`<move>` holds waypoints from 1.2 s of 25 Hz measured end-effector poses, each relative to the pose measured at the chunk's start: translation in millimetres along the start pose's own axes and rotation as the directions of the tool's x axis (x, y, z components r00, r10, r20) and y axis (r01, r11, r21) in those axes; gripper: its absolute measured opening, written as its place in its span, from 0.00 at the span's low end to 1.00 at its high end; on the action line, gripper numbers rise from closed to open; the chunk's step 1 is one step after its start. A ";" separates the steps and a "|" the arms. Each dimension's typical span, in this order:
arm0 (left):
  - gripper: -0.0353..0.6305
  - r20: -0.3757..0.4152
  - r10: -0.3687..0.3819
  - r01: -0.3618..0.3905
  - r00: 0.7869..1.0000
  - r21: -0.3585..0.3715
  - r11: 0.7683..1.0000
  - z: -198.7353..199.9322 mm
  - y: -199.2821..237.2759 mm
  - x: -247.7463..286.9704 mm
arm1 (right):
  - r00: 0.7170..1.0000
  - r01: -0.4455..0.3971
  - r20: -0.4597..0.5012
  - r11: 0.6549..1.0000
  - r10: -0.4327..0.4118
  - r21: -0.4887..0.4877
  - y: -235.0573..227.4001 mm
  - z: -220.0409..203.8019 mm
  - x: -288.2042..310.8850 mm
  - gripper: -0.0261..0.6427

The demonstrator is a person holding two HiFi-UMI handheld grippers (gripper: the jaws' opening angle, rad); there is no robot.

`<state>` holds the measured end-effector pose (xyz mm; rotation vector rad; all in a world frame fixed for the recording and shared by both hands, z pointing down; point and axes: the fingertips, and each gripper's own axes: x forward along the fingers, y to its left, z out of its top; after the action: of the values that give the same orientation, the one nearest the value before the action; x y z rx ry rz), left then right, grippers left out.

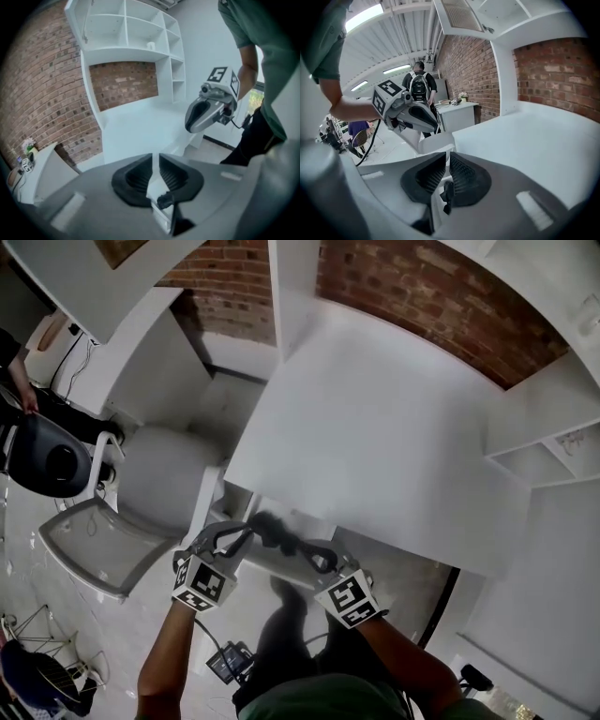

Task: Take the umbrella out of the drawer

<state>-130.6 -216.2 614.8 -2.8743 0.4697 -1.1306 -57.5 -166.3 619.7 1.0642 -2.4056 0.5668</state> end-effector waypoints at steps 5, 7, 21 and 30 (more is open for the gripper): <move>0.15 -0.094 -0.091 0.094 0.991 0.028 0.995 -53.2 -17.7 46.7 | 0.994 -0.037 -0.102 0.999 0.037 0.005 3.5 -62.6 42.5 0.12; 0.17 -0.127 -0.119 0.125 0.985 0.040 0.991 -74.3 -24.1 64.3 | 0.989 -0.045 -0.141 0.999 0.046 0.015 4.8 -88.0 58.2 0.14; 0.41 -0.382 -0.262 0.347 0.886 0.172 0.922 -221.5 -56.4 184.0 | 0.905 -0.027 -0.418 0.991 0.078 0.127 -23.3 -281.4 162.4 0.33; 0.53 -0.590 -0.292 0.536 0.753 0.291 0.792 -322.5 -82.2 249.3 | 0.824 -0.058 -0.552 0.988 0.128 0.141 -29.8 -376.8 217.8 0.44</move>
<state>-151.2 -178.3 1028.4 -2.2863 -0.4545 -1.8118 -79.0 -111.3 1052.0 0.6920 -1.9211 0.9236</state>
